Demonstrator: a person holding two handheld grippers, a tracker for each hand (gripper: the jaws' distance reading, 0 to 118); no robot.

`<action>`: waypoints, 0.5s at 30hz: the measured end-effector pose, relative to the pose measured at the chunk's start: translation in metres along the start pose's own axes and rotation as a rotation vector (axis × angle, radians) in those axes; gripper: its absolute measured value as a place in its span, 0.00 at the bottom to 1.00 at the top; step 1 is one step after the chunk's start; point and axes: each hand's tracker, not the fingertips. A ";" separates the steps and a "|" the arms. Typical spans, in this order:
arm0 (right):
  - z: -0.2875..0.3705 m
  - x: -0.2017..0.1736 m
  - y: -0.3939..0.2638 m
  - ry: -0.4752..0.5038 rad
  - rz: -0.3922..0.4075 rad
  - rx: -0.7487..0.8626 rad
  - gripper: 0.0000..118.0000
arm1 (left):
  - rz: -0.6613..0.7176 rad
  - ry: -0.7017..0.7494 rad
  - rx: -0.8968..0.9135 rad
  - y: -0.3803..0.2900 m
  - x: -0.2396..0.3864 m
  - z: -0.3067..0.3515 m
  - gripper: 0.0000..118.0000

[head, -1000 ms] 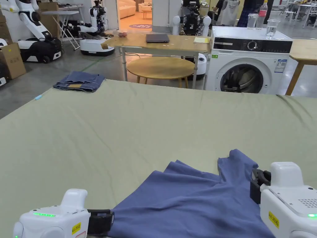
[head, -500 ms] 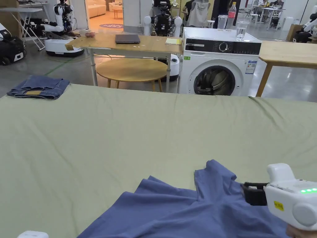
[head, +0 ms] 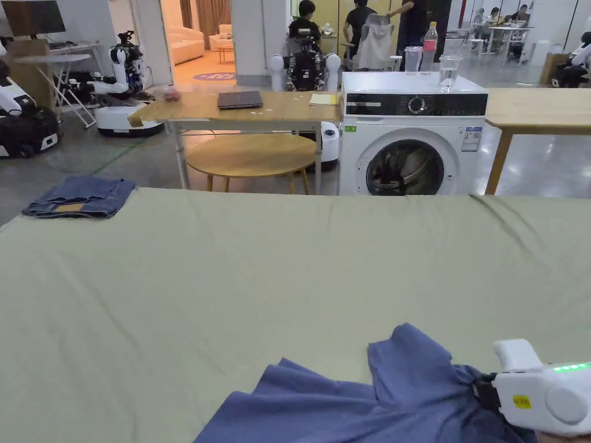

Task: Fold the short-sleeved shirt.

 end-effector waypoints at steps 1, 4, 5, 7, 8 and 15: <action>0.011 -0.005 -0.001 -0.007 0.023 0.039 0.01 | -0.009 0.028 0.006 0.000 0.001 -0.002 0.00; 0.046 -0.015 -0.002 -0.046 0.071 0.159 0.01 | -0.003 0.038 0.023 0.002 0.002 -0.004 0.00; 0.058 -0.018 0.000 -0.034 0.072 0.188 0.01 | 0.006 0.042 0.033 0.004 0.003 -0.003 0.00; 0.094 -0.029 0.011 -0.036 0.098 0.253 0.01 | 0.015 0.046 0.052 0.014 0.003 -0.002 0.00; 0.107 -0.031 0.014 -0.034 0.101 0.278 0.01 | 0.013 0.054 0.068 0.021 0.006 0.000 0.00; 0.228 -0.035 0.077 -0.022 0.071 0.506 0.01 | 0.029 0.109 0.255 0.123 0.014 0.028 0.00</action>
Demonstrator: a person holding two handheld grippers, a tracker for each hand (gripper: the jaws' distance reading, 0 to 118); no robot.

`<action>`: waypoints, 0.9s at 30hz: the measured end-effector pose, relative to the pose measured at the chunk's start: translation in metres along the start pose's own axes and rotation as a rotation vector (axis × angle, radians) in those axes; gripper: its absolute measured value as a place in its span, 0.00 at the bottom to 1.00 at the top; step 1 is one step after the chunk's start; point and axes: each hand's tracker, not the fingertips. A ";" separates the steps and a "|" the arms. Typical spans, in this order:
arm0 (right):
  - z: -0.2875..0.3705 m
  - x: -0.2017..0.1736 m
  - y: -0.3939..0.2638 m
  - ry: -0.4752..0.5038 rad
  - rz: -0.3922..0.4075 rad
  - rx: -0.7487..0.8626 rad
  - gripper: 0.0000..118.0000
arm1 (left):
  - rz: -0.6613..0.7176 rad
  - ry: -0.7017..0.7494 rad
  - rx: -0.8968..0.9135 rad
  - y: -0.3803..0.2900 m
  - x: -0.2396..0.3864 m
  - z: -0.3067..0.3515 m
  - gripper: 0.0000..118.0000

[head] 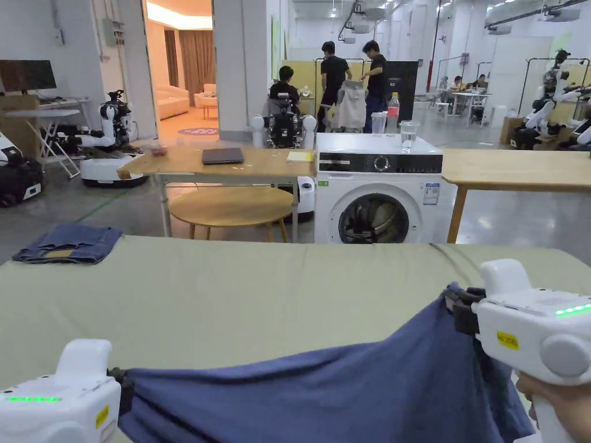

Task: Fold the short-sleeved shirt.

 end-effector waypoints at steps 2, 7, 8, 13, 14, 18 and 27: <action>0.015 0.007 0.034 -0.031 -0.031 0.064 0.01 | 0.022 0.007 0.065 0.037 0.000 -0.002 0.00; 0.028 0.031 0.120 -0.127 -0.016 0.204 0.01 | 0.008 0.062 0.196 0.134 0.011 0.003 0.00; 0.029 0.034 0.134 -0.133 -0.015 0.230 0.01 | 0.003 0.073 0.237 0.150 0.014 0.006 0.00; 0.043 0.039 0.205 -0.156 -0.015 0.353 0.01 | -0.028 0.124 0.378 0.239 0.031 0.023 0.00; 0.045 0.043 0.217 -0.146 -0.031 0.381 0.01 | -0.048 0.140 0.391 0.255 0.035 0.026 0.00; 0.051 0.047 0.255 -0.157 -0.070 0.466 0.01 | -0.058 0.159 0.459 0.307 0.038 0.038 0.00; 0.024 0.054 0.257 -0.181 -0.075 0.494 0.01 | -0.095 0.181 0.489 0.326 0.037 0.024 0.00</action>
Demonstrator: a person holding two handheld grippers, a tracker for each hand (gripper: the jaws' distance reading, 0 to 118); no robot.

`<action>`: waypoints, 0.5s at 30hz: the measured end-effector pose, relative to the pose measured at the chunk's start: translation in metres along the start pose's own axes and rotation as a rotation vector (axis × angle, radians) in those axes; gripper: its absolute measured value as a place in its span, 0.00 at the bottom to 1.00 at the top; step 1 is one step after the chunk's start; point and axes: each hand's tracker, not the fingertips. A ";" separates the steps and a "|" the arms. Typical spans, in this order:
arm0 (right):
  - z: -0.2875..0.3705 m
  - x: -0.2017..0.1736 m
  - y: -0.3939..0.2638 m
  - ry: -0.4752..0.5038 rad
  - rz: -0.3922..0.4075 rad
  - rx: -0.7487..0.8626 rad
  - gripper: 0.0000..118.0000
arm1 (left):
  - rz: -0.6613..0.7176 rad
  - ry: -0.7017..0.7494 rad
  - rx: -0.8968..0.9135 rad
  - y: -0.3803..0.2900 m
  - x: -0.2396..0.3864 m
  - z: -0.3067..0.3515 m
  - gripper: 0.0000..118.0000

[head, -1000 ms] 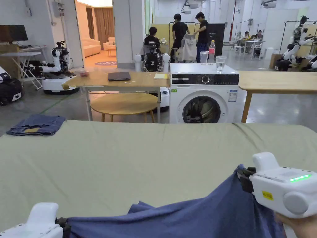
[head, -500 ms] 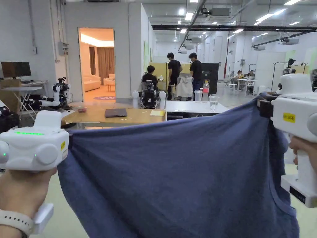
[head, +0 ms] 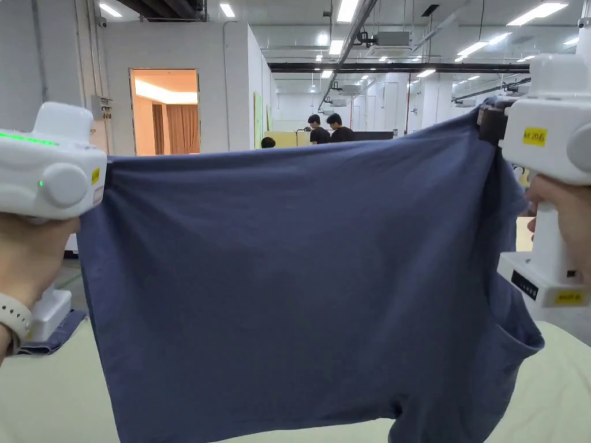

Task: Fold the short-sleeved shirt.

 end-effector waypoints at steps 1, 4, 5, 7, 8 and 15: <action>-0.002 0.001 -0.014 -0.005 0.001 -0.009 0.01 | -0.006 -0.003 -0.020 -0.014 0.004 -0.003 0.00; -0.016 0.010 -0.065 -0.023 -0.015 -0.106 0.01 | -0.002 -0.017 -0.098 -0.063 0.016 -0.014 0.00; -0.018 0.013 -0.083 -0.038 -0.002 -0.130 0.01 | 0.001 -0.014 -0.117 -0.081 0.021 -0.016 0.00; -0.012 0.017 -0.105 -0.046 0.001 -0.132 0.01 | 0.010 -0.030 -0.155 -0.105 0.025 -0.017 0.00; -0.008 0.020 -0.113 -0.048 -0.007 -0.137 0.01 | 0.011 -0.041 -0.168 -0.113 0.026 -0.013 0.00; 0.089 0.024 -0.137 0.000 0.008 -0.154 0.01 | 0.036 -0.115 -0.170 -0.145 0.010 0.071 0.00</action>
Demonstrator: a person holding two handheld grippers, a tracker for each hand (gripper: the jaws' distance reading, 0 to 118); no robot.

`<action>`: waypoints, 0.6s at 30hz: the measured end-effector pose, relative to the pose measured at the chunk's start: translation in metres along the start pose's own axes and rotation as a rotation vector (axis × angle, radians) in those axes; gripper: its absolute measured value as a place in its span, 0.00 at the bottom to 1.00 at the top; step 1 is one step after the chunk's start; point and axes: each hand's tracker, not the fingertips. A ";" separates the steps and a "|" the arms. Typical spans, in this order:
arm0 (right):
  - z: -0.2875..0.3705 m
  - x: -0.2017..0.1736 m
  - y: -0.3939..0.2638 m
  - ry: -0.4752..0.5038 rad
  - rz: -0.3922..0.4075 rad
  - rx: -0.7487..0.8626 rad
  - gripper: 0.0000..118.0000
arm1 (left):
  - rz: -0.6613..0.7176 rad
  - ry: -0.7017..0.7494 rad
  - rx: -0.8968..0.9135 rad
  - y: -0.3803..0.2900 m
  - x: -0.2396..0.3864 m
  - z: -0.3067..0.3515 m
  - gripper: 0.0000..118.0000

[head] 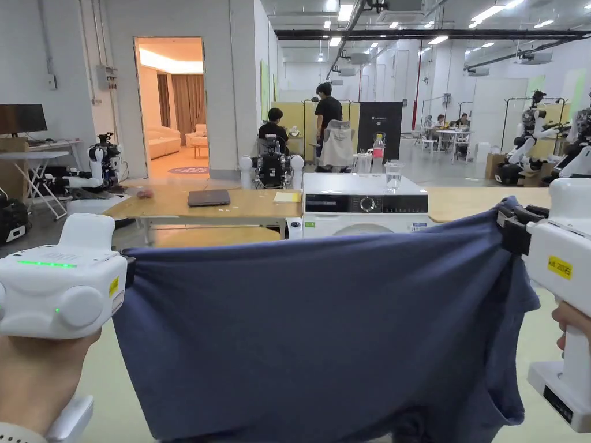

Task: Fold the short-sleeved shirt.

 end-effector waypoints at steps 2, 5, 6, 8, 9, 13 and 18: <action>0.038 -0.002 -0.018 -0.002 0.031 -0.025 0.01 | -0.011 -0.031 -0.018 -0.022 -0.003 0.032 0.00; 0.088 -0.004 -0.064 -0.001 0.079 -0.130 0.01 | -0.029 -0.087 -0.089 -0.073 -0.002 0.083 0.00; 0.106 -0.006 -0.089 -0.017 0.069 -0.162 0.01 | -0.029 -0.121 -0.136 -0.096 -0.003 0.098 0.00; 0.134 -0.009 -0.143 0.003 0.100 -0.261 0.01 | 0.000 -0.170 -0.219 -0.152 -0.003 0.124 0.00; 0.145 -0.011 -0.174 -0.025 0.110 -0.312 0.01 | 0.009 -0.178 -0.273 -0.184 -0.002 0.134 0.00; 0.183 -0.017 -0.285 -0.011 0.057 -0.568 0.01 | 0.045 -0.167 -0.496 -0.293 -0.001 0.153 0.00; 0.208 -0.030 -0.318 -0.030 0.081 -0.702 0.01 | 0.068 -0.168 -0.580 -0.334 -0.009 0.150 0.01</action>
